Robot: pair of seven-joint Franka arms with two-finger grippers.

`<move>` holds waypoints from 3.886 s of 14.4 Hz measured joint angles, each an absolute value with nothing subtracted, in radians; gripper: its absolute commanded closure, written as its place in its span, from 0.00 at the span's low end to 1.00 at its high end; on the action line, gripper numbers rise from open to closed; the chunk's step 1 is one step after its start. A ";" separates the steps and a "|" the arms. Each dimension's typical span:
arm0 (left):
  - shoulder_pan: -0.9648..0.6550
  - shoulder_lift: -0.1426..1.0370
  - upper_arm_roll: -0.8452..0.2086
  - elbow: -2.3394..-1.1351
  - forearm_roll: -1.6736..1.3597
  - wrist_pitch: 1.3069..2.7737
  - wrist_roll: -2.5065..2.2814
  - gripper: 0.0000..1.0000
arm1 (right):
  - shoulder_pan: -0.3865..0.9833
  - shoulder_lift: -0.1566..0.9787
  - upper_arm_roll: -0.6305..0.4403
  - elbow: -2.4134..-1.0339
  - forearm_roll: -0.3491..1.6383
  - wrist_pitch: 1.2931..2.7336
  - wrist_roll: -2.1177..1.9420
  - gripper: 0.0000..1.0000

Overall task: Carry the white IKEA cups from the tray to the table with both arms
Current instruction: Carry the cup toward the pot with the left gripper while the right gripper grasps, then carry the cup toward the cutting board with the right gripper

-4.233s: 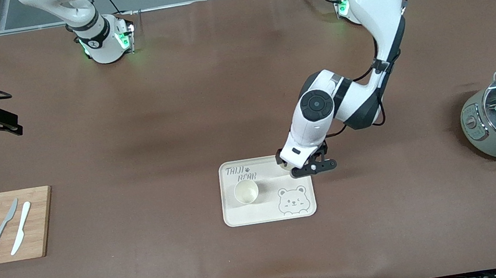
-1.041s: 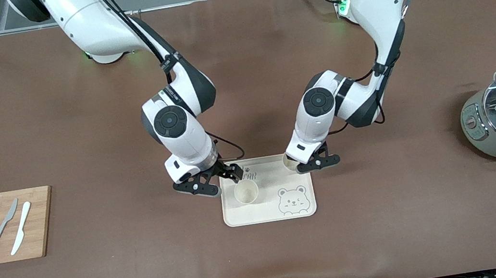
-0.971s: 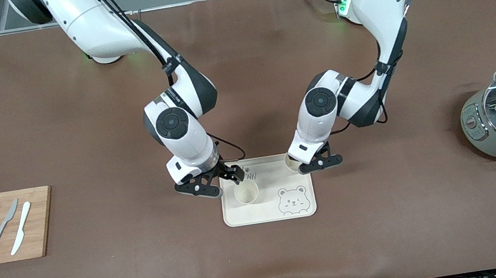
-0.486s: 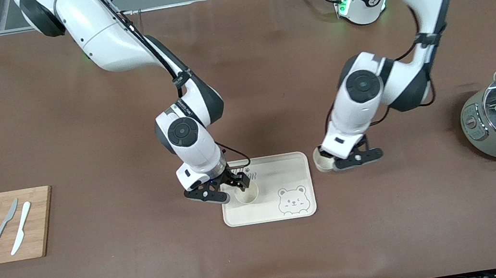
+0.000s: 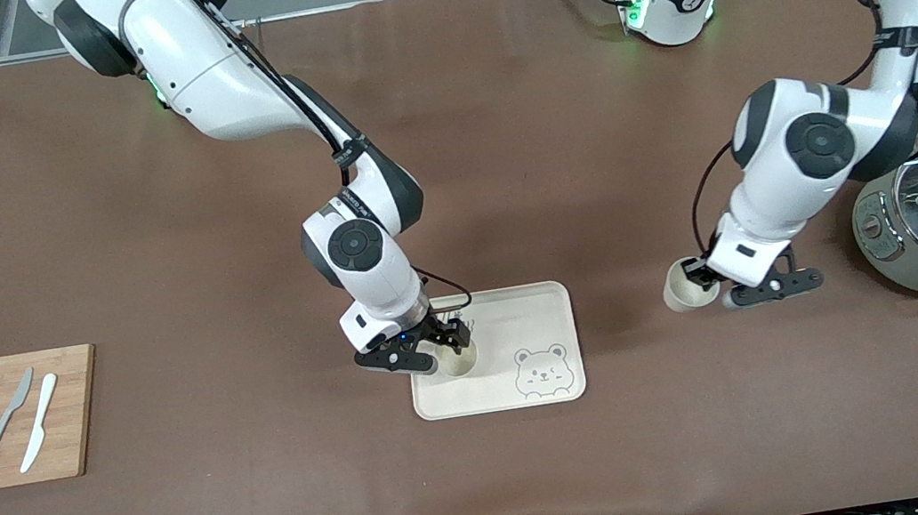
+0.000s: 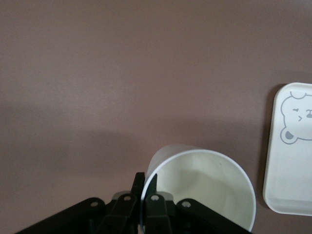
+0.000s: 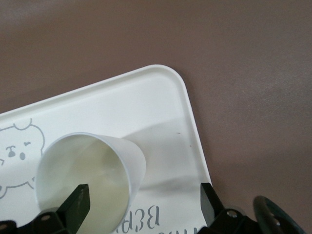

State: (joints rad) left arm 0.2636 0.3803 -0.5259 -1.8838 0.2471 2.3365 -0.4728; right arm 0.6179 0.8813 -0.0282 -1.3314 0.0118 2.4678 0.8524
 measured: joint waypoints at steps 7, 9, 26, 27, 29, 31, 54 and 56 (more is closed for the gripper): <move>0.584 0.338 -0.761 -2.013 0.247 2.369 -0.410 1.00 | 0.626 0.896 -0.038 -1.326 0.002 2.476 0.852 0.00; 0.587 0.337 -0.766 -2.073 0.247 2.444 -0.410 1.00 | 0.632 0.897 -0.038 -1.326 0.002 2.485 0.855 0.22; 0.195 0.273 -0.308 -2.345 0.247 2.839 -0.382 1.00 | 0.636 0.903 -0.042 -1.300 0.003 2.516 0.865 1.00; 0.195 0.274 -0.308 -2.348 0.247 2.839 -0.382 1.00 | 0.636 0.897 -0.042 -1.291 0.003 2.508 0.865 1.00; 0.195 0.279 -0.307 -2.356 0.247 2.839 -0.382 1.00 | 0.635 0.876 -0.043 -1.274 0.003 2.446 0.865 1.00; 0.195 0.286 -0.307 -2.361 0.247 2.839 -0.382 1.00 | 0.629 0.828 -0.045 -1.263 0.003 2.353 0.863 1.00; 0.196 0.287 -0.302 -2.389 0.247 2.801 -0.381 0.00 | 0.004 0.327 -0.059 -1.629 0.119 1.880 -0.338 1.00; 0.196 0.271 -0.297 -2.383 0.247 2.758 -0.378 0.00 | -0.006 0.327 -0.059 -1.699 0.120 1.989 -0.378 1.00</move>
State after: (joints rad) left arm 0.1957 0.2706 -0.2969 -2.3834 0.2471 2.7577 -0.3785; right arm -0.0056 0.3271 -0.0589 -1.6986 0.1201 1.9894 -0.3777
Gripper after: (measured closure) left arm 0.000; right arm 0.969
